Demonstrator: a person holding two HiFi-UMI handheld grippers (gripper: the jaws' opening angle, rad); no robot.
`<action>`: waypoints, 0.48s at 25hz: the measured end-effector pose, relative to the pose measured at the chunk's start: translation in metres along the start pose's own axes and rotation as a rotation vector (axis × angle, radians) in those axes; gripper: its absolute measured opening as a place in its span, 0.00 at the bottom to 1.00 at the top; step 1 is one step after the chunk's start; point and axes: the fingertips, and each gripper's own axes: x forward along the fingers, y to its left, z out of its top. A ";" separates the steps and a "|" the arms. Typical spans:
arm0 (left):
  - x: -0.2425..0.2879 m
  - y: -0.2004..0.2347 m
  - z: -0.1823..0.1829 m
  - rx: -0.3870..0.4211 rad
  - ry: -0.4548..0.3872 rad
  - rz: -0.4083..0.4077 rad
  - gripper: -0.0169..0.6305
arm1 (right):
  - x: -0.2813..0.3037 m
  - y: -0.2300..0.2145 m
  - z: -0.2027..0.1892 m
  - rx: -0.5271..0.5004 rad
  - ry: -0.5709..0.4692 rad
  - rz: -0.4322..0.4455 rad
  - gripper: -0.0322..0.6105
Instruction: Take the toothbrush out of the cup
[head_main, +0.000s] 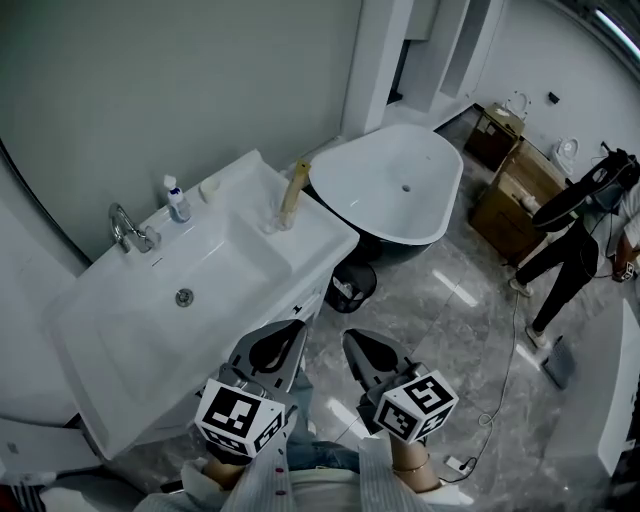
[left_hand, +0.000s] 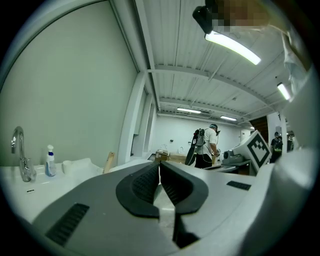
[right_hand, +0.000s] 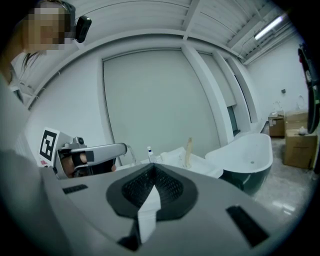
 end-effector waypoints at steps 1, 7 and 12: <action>0.007 0.005 0.000 -0.002 0.001 -0.001 0.06 | 0.007 -0.005 0.002 0.000 0.005 0.000 0.07; 0.057 0.046 0.003 -0.019 0.015 -0.001 0.06 | 0.055 -0.040 0.017 0.008 0.030 0.005 0.07; 0.098 0.087 0.007 -0.032 0.029 0.013 0.06 | 0.102 -0.070 0.033 0.014 0.043 0.013 0.07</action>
